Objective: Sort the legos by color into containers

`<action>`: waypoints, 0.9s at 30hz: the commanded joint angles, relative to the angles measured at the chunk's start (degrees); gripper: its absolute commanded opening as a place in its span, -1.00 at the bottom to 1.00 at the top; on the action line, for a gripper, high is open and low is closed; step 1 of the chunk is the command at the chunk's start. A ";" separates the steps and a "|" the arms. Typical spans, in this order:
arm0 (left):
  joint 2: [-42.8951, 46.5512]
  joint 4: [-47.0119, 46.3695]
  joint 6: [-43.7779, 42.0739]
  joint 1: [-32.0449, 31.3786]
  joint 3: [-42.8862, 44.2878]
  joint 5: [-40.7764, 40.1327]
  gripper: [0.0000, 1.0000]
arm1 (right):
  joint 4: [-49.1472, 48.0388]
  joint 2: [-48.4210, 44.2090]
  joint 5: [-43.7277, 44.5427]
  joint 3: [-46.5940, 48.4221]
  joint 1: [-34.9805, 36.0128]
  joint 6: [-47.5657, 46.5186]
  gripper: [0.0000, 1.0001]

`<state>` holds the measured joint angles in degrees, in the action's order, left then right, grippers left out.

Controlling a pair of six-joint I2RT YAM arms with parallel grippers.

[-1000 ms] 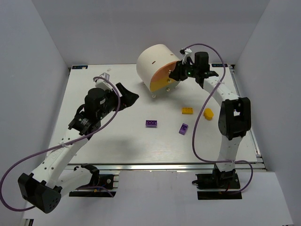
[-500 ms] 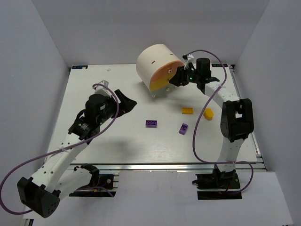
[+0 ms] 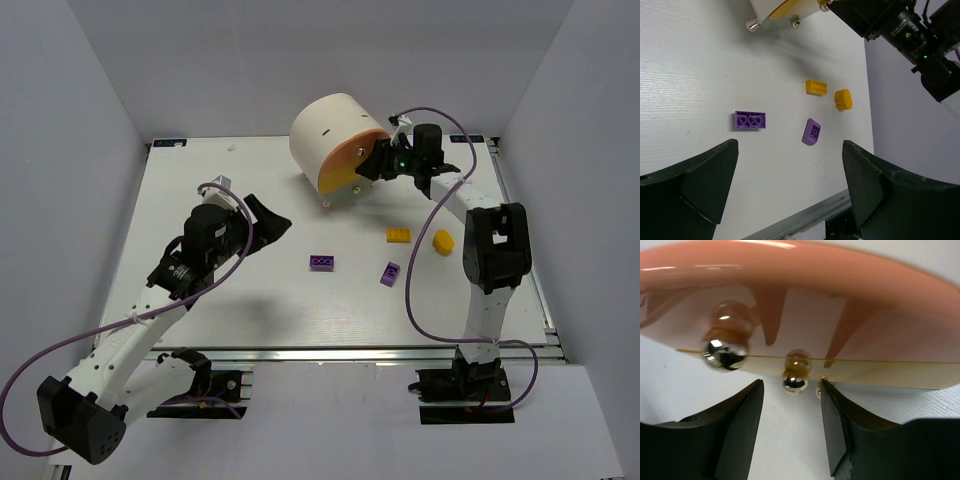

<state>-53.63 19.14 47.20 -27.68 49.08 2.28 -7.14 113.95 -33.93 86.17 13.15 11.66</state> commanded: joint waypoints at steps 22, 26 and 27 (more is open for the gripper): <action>-8.67 -1.73 1.05 -0.97 1.54 3.16 0.88 | -2.62 3.21 2.03 2.60 -0.14 5.74 -0.72; -14.21 -0.77 0.26 -0.97 4.09 4.74 0.88 | -2.44 -0.30 2.29 -2.05 -1.01 3.90 -0.77; -15.44 -0.42 0.17 -0.97 4.79 5.01 0.88 | -2.53 -1.44 2.29 -3.36 -1.19 3.81 -0.77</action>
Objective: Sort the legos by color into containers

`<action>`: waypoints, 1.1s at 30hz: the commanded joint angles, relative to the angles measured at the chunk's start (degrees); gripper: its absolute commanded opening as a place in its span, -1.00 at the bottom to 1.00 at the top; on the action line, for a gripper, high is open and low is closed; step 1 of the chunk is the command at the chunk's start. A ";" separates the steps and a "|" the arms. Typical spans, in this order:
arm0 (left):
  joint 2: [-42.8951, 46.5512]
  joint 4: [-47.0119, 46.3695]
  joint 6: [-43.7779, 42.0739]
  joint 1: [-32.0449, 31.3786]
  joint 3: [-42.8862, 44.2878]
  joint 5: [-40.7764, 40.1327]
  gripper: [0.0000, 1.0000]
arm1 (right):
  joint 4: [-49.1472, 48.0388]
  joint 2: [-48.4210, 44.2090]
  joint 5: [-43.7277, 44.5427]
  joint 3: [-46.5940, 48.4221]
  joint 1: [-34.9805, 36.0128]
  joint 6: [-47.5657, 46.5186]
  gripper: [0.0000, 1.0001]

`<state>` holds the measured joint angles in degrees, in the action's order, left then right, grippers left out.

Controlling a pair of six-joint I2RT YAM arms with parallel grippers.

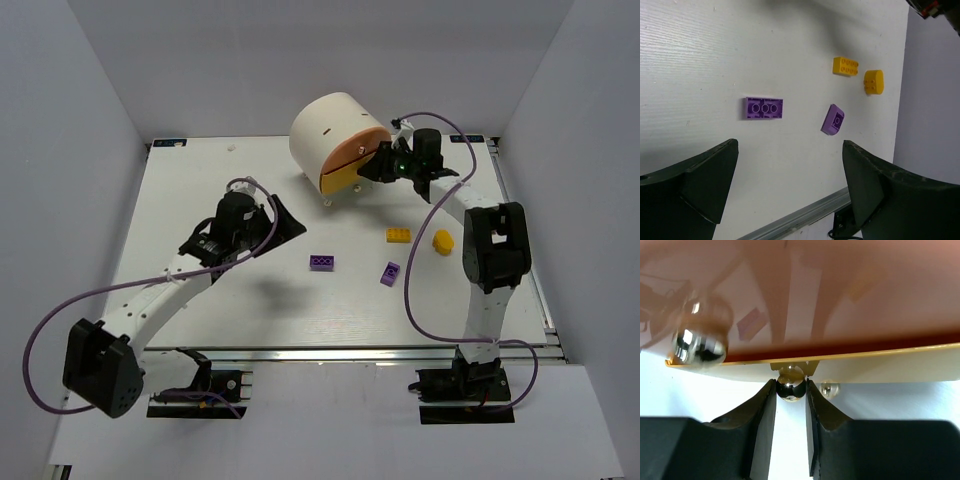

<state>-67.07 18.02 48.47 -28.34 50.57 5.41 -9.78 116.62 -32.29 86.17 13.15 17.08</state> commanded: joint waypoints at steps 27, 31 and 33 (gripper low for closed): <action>-31.89 9.84 -12.60 -8.39 23.26 -4.44 0.95 | 2.40 -16.33 -1.02 -18.84 -4.62 -5.57 -0.50; -33.13 10.89 -15.41 -9.46 23.53 -7.95 0.96 | 2.31 -17.48 -1.98 -19.64 -4.54 -5.83 -0.50; -33.65 11.16 -16.03 -9.98 23.35 -9.36 0.96 | 2.66 -17.74 -2.68 -19.73 -4.62 -6.09 -0.50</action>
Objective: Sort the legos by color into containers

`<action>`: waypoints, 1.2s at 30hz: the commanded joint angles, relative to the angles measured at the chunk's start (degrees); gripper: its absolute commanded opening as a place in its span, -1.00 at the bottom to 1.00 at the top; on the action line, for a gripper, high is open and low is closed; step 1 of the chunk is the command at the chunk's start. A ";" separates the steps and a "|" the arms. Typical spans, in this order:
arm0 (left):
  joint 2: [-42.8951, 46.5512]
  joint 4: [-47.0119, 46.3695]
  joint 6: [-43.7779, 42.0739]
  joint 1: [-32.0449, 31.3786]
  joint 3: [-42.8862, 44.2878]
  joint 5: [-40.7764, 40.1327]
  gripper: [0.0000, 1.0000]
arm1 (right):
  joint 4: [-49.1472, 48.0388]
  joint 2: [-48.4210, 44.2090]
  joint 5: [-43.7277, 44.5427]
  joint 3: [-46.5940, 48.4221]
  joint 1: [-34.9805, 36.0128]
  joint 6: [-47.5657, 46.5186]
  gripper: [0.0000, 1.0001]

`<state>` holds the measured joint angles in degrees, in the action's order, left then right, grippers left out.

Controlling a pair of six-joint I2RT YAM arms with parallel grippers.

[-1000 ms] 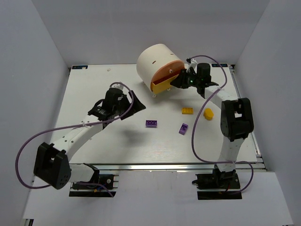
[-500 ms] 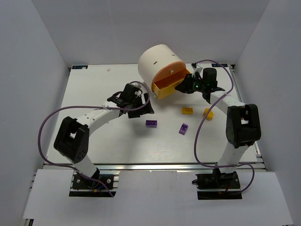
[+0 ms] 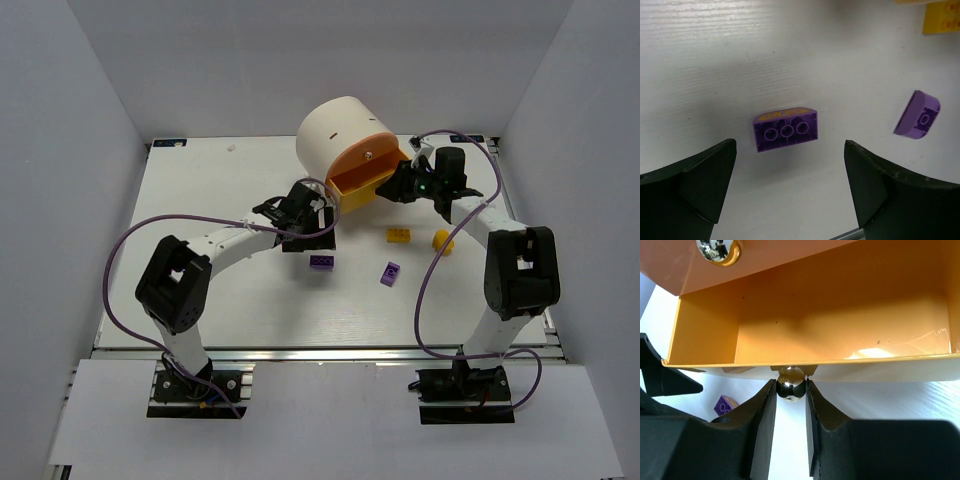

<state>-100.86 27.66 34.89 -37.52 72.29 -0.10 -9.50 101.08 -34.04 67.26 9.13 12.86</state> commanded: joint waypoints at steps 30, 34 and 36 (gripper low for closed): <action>-6.10 0.47 1.66 -6.86 1.01 -14.31 0.95 | 10.90 -11.25 -1.73 -4.24 -3.23 -4.69 0.36; -7.51 0.46 2.54 -7.48 1.71 -14.76 0.87 | 10.90 -13.09 -1.90 -5.39 -4.02 -4.86 0.37; -8.82 1.60 2.90 -8.09 3.02 -15.63 0.82 | 10.64 -13.54 -2.17 -5.83 -4.29 -4.86 0.37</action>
<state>-108.71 28.08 36.40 -44.64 72.51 -13.28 1.02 89.56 -35.16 62.06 5.32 8.88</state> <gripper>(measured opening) 0.922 0.685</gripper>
